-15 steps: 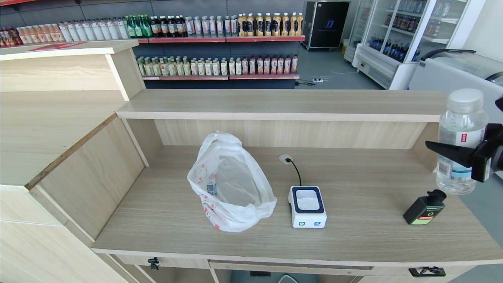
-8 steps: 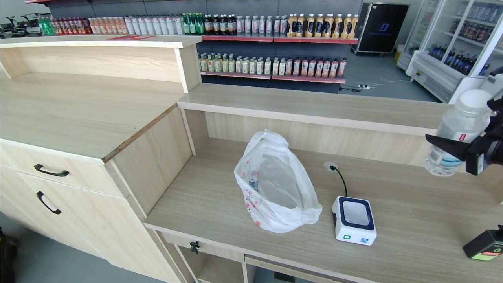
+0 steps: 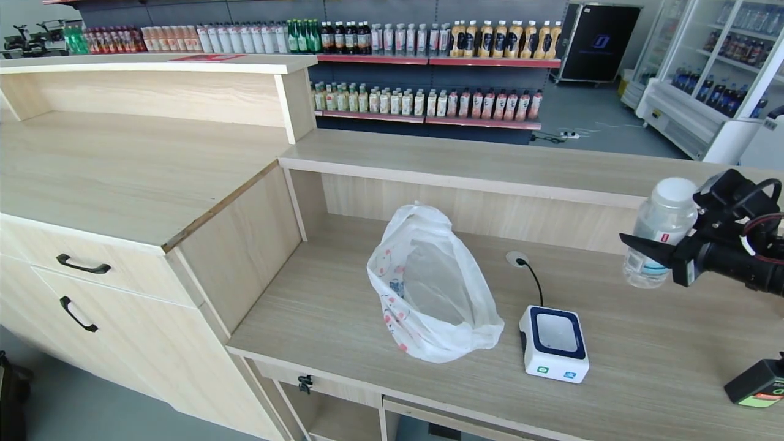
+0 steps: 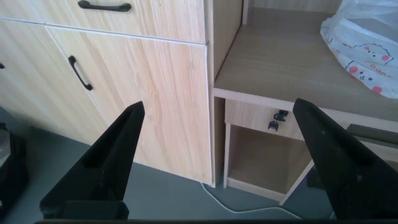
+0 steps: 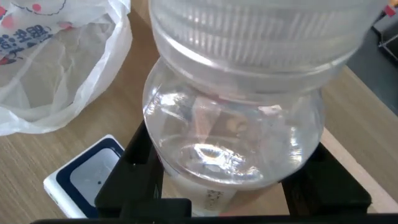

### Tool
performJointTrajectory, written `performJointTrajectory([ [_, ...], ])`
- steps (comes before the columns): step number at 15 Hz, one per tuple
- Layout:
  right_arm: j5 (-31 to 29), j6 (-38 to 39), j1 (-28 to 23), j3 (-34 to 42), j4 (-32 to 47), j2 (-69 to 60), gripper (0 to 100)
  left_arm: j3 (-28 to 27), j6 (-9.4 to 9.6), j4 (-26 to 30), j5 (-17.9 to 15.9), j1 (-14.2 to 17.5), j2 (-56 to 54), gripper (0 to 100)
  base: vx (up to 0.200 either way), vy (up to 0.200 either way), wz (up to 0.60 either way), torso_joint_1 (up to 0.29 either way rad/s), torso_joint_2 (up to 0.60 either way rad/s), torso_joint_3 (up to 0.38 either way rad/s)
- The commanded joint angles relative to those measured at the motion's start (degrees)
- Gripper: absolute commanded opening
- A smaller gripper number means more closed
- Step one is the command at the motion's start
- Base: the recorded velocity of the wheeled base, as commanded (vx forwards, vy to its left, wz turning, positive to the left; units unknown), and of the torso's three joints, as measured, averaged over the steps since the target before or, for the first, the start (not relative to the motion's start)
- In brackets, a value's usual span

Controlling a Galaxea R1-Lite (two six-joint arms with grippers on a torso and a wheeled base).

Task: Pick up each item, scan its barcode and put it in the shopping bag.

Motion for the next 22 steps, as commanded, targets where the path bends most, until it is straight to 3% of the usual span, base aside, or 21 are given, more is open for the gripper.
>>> performJointTrajectory([
  [1,0.3,-1.1,1.3,0.6,-2.4,4.9,0,0.0,0.00,0.0,0.0,0.0,0.1,100,0.000,0.000,0.00,0.000,0.00,0.000],
  [6,5.0,-10.5,4.4,0.7,-8.6,9.6,0,0.0,0.00,0.0,0.0,0.0,0.0,100,0.000,0.000,0.00,0.000,0.00,0.000],
  [13,13.4,-18.6,6.4,0.3,-10.1,14.1,0,0.0,0.00,0.0,0.0,0.0,0.0,100,0.000,0.000,0.00,0.000,0.00,0.000],
  [17,13.6,-21.0,8.8,-0.5,-10.2,15.3,0,0.0,0.00,0.0,0.0,0.0,0.0,100,0.000,0.000,0.00,0.000,0.00,0.000],
  [22,14.8,-26.3,8.4,-0.5,-9.8,17.5,0,0.0,0.00,0.0,0.0,0.0,0.0,100,0.000,0.000,0.00,0.000,0.00,0.000],
])
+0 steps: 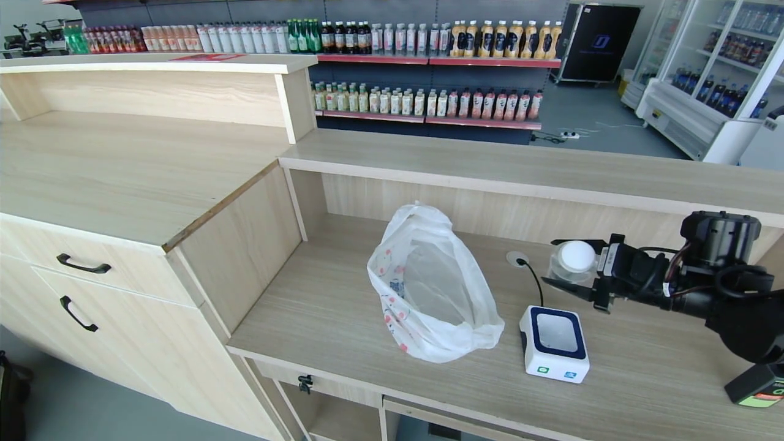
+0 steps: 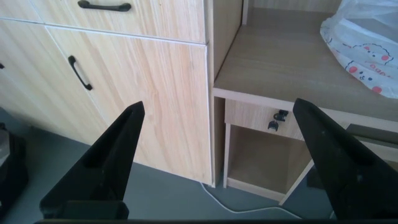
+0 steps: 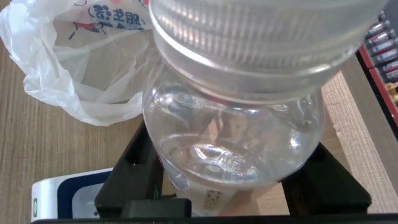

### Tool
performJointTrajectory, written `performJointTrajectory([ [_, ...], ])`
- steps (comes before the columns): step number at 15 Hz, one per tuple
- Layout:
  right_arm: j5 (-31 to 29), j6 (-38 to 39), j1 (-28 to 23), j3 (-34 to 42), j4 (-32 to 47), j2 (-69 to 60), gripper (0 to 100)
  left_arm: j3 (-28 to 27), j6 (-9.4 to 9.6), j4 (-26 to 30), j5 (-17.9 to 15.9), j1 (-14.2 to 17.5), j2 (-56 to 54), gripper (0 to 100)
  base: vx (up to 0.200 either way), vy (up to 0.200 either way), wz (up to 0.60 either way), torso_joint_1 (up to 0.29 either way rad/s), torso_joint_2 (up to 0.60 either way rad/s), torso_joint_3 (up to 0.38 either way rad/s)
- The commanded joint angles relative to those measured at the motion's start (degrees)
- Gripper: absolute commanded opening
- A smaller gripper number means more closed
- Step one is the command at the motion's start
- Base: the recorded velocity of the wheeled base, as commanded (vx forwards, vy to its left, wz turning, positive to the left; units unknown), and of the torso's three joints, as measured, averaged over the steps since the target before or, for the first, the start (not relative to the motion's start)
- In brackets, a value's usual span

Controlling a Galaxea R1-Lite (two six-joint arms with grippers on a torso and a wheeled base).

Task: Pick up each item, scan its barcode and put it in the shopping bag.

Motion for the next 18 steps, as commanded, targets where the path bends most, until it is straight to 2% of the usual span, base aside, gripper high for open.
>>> performJointTrajectory([
  [1,0.1,-0.6,-0.1,-0.1,0.2,0.8,0,0.0,0.02,0.0,0.0,0.0,0.0,100,0.000,0.000,0.00,0.000,0.00,0.000],
  [5,1.9,-3.3,-0.3,0.0,0.9,1.2,0,0.0,-0.07,0.0,0.0,0.0,0.0,100,0.000,0.000,0.00,0.000,0.00,0.000],
  [11,4.6,-13.2,-2.7,-0.1,9.5,0.9,0,0.0,0.02,0.0,0.0,0.0,0.0,100,0.000,0.000,0.00,0.000,0.00,0.000],
  [18,5.0,-13.5,-2.4,-0.7,9.5,1.6,0,0.0,0.02,0.0,0.0,0.0,0.0,100,0.000,0.000,0.00,0.000,0.00,0.000],
])
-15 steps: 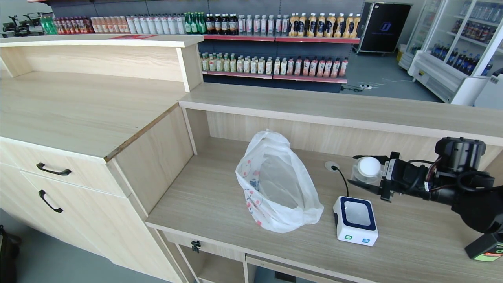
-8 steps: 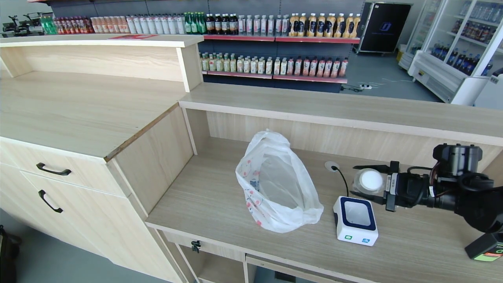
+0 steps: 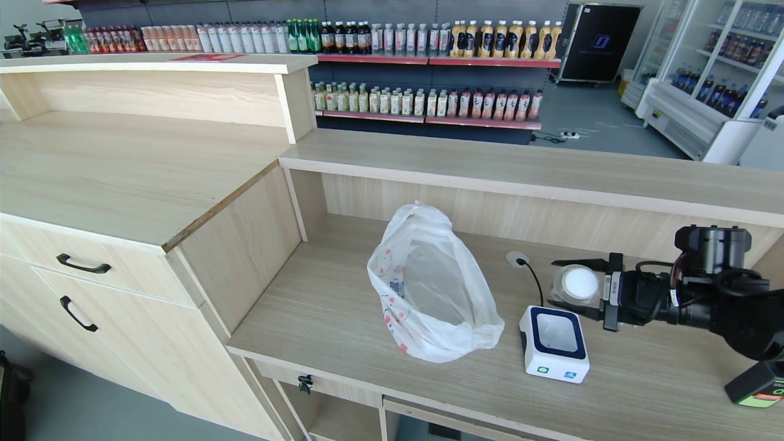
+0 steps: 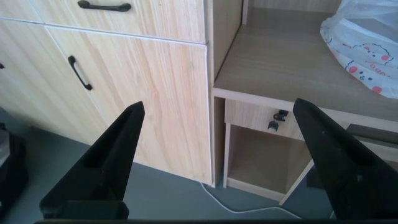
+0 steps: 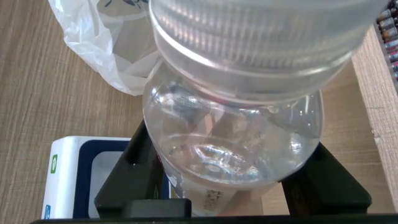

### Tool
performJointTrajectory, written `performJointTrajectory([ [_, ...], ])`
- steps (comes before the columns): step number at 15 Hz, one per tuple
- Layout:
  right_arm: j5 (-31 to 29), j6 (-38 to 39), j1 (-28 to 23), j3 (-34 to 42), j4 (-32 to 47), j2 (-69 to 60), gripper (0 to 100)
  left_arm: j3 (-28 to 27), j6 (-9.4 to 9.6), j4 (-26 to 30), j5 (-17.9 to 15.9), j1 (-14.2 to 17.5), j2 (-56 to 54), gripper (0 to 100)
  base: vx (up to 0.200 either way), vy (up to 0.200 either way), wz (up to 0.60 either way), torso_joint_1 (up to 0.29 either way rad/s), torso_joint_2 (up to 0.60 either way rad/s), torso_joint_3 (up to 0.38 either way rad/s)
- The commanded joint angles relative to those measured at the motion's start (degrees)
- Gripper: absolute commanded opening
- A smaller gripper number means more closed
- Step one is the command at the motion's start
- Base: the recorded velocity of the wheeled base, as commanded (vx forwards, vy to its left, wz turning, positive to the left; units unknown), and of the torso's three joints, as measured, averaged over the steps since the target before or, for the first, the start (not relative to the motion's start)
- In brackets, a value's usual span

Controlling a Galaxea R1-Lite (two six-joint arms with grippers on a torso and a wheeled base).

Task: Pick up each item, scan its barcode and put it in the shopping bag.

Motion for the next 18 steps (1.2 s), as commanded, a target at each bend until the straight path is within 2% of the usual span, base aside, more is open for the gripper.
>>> performJointTrajectory([
  [1,0.1,0.0,0.2,-0.2,-0.1,0.4,0,0.0,0.02,0.0,0.0,0.0,0.1,100,0.000,0.000,0.00,0.000,0.00,0.000],
  [18,0.1,1.3,3.6,-4.3,-0.2,4.0,0,0.0,0.02,0.0,0.0,0.0,0.0,100,0.000,0.000,0.00,0.000,0.00,0.000],
])
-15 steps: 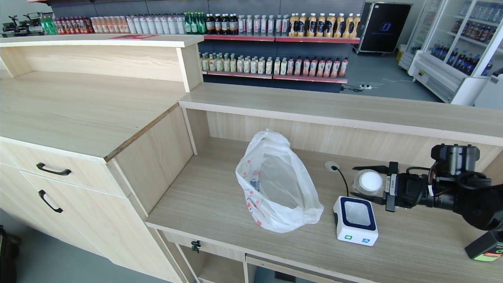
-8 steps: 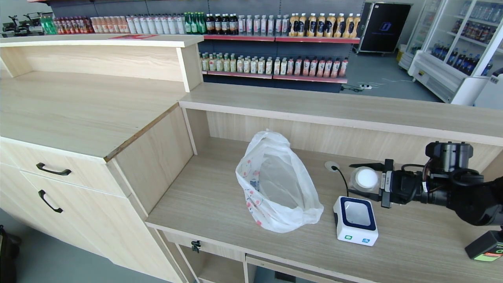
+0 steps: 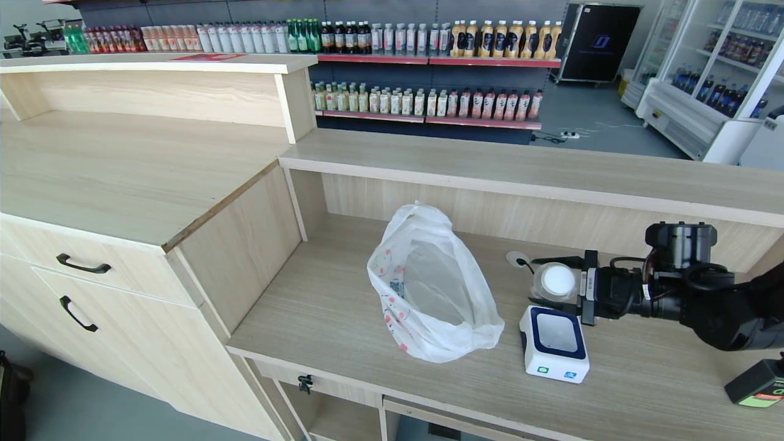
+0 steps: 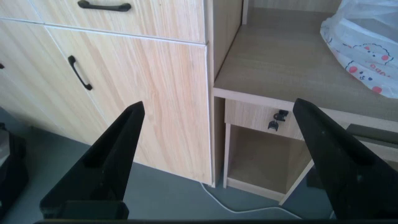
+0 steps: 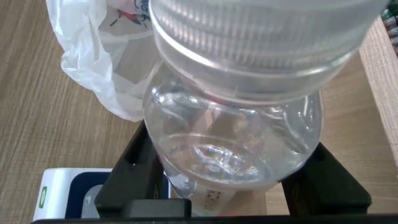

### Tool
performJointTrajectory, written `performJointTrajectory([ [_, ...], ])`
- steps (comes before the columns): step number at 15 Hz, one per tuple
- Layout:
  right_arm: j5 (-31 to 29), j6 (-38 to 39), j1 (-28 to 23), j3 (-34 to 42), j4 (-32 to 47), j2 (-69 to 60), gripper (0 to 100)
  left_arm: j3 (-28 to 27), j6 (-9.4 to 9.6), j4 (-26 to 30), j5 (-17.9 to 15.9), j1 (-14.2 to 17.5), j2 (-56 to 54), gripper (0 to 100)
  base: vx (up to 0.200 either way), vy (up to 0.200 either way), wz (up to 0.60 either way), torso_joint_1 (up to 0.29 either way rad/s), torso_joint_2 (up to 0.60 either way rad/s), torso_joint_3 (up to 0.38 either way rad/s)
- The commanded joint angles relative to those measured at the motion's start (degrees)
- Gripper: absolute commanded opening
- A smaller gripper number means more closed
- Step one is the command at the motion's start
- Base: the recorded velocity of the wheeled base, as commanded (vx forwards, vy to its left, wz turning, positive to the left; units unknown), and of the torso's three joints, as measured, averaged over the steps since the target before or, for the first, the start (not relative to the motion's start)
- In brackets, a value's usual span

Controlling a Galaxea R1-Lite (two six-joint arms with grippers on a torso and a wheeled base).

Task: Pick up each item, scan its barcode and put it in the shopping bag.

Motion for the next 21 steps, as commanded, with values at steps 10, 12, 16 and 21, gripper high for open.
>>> performJointTrajectory([
  [10,-23.6,49.6,-14.9,0.7,18.2,-31.0,0,0.0,0.00,0.0,0.0,0.0,0.1,100,0.000,0.000,0.00,0.000,0.00,0.000],
  [12,-28.8,52.0,-17.7,4.1,18.1,-34.4,0,0.0,0.00,0.0,0.0,0.0,0.0,100,0.000,0.000,0.00,0.000,0.00,0.000],
  [16,-32.7,52.7,-16.7,5.6,21.0,-39.4,0,0.0,0.00,0.0,0.0,0.0,0.0,100,0.000,0.000,0.00,0.000,0.00,0.000],
  [21,-35.6,54.9,-11.8,5.1,18.5,-42.9,0,0.0,0.00,0.0,0.0,0.0,0.0,100,0.000,0.000,0.24,0.000,0.00,0.000],
])
